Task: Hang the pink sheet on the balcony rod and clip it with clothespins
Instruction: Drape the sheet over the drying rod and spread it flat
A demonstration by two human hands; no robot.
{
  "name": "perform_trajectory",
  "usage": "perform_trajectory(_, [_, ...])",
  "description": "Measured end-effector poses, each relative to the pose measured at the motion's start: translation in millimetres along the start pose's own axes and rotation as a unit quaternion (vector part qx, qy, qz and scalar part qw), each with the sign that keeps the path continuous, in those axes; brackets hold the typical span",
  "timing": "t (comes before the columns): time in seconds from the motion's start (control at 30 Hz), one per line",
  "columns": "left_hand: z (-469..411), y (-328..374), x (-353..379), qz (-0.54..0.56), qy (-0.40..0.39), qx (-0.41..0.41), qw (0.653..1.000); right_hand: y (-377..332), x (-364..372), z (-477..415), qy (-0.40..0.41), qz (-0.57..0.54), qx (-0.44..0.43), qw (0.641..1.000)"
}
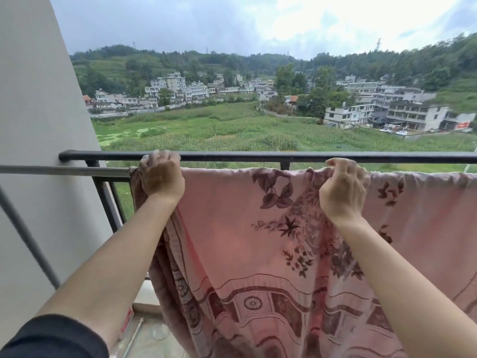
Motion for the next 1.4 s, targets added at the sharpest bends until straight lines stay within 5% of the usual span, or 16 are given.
perform_trajectory(0.13, [26.9,61.6,10.3,0.096,0.003,0.218,0.971,-66.4,30.4,20.1,-0.087,-0.026,-0.116,0.989])
perform_trajectory(0.43, [-0.9,-31.9,20.4,0.087,0.06,0.109,0.988,-127.9,79.0,24.6,-0.1,0.028,-0.108,0.989])
perform_trajectory(0.53, [11.4,-67.0,21.2,0.157,0.145,-0.068,0.975,-179.3,109.2,18.7,-0.145,-0.035,-0.134,0.98])
perform_trajectory(0.6, [23.2,-113.7,34.0,0.271,0.156,-0.288,0.905,-213.0,130.9,9.1,-0.179,-0.084,-0.139,0.97])
perform_trajectory(0.67, [30.1,-145.5,64.5,0.335,0.057,-0.419,0.842,-246.8,153.1,-1.3,-0.212,-0.121,-0.148,0.958])
perform_trajectory(0.73, [25.2,-157.8,76.4,0.331,-0.018,-0.38,0.863,-280.4,175.0,-10.7,-0.248,-0.14,-0.166,0.944])
perform_trajectory(0.83, [7.2,-162.2,49.2,0.24,0.027,-0.237,0.941,-324.5,204.7,-23.7,-0.302,-0.148,-0.2,0.92])
perform_trajectory(0.93, [-20.4,-168.3,17.4,0.177,0.127,-0.162,0.962,-367.6,232.2,-23.2,-0.392,-0.201,-0.257,0.86])
perform_trajectory(1.1, [-68.3,-225.6,-13.3,0.247,0.223,-0.249,0.909,-428.8,259.6,4.2,-0.564,-0.275,-0.299,0.719])
perform_trajectory(1.23, [-80.0,-273.9,-31.4,0.207,0.267,-0.298,0.892,-458.3,271.0,48.1,-0.693,-0.213,-0.348,0.594])
perform_trajectory(1.3, [-84.2,-293.0,-37.6,0.179,0.275,-0.307,0.893,-465.0,276.8,56.6,-0.719,-0.186,-0.346,0.573])
perform_trajectory(1.4, [-94.6,-309.7,-42.0,0.162,0.277,-0.294,0.9,-480.4,289.6,55.3,-0.714,-0.183,-0.331,0.589])
Point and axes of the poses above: each hand's wrist, its own z-axis away from the middle knuckle, its own x-axis out of the palm, y = z × x, the point moved 8 cm from there along -z, towards the middle knuckle, and after that the axes turned 1 degree about y, right-handed, at the moved point
